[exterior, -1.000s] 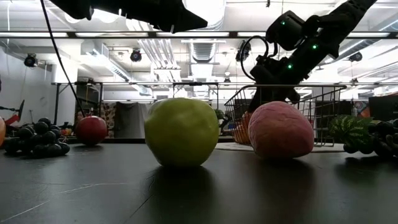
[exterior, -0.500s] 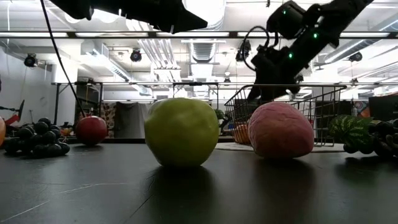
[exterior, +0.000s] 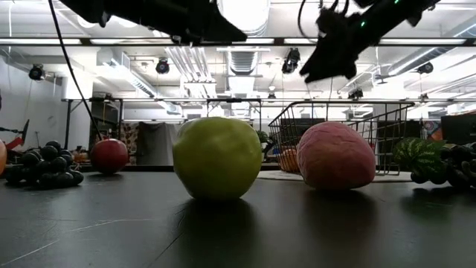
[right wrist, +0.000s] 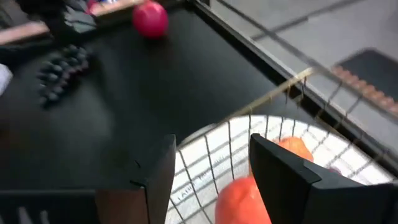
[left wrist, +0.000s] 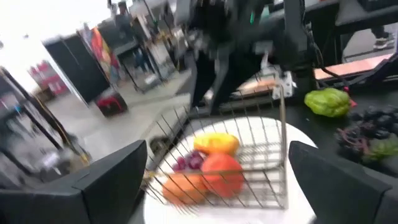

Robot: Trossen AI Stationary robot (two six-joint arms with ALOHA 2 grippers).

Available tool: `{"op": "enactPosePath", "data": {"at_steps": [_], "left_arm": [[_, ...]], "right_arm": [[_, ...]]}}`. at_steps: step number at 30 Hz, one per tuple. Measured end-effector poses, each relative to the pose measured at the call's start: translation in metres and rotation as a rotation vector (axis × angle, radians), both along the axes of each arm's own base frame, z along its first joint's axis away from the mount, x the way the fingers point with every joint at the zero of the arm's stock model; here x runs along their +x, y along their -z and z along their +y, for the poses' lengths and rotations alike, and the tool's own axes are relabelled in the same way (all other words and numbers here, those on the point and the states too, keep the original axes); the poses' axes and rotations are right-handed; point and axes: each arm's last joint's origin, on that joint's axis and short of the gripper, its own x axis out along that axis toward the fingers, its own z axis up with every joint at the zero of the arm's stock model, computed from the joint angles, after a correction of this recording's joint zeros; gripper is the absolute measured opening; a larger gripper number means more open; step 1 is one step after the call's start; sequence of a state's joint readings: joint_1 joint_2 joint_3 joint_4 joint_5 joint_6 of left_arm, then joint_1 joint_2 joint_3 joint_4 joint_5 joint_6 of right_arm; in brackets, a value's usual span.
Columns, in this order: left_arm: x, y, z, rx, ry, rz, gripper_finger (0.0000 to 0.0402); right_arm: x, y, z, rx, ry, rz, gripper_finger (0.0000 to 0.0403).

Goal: Build produce basket
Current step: Put the black grapes into the wire basket

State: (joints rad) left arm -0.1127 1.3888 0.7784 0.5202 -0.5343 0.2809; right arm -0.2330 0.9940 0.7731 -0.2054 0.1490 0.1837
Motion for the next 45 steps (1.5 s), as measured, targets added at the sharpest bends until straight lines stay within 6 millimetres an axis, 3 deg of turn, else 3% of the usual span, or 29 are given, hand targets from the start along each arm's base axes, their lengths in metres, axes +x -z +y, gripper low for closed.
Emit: {"op": "enactPosePath", "data": {"at_steps": [11, 18, 23, 28, 45], "left_arm": [[-0.008, 0.031, -0.001, -0.300, -0.040, 0.253, 0.0373], [-0.022, 0.030, -0.014, -0.508, 0.080, 0.688, 0.0373], [-0.048, 0.031, -0.023, -0.581, 0.118, 1.089, 0.0373], [-0.072, 0.042, -0.026, -0.581, 0.098, 1.355, 0.0373], [-0.081, 0.075, -0.024, -0.457, 0.162, 1.385, 0.0370]], "right_arm": [[-0.017, -0.027, 0.036, -0.149, -0.213, -0.087, 0.0156], [-0.021, -0.031, 0.050, -0.200, -0.303, -0.097, 0.0138], [-0.021, -0.031, 0.051, -0.225, -0.322, -0.091, 0.0128], [-0.019, -0.029, 0.051, -0.224, -0.323, -0.081, 0.0123], [-0.018, -0.027, 0.051, -0.222, -0.324, -0.072, 0.0116]]}}
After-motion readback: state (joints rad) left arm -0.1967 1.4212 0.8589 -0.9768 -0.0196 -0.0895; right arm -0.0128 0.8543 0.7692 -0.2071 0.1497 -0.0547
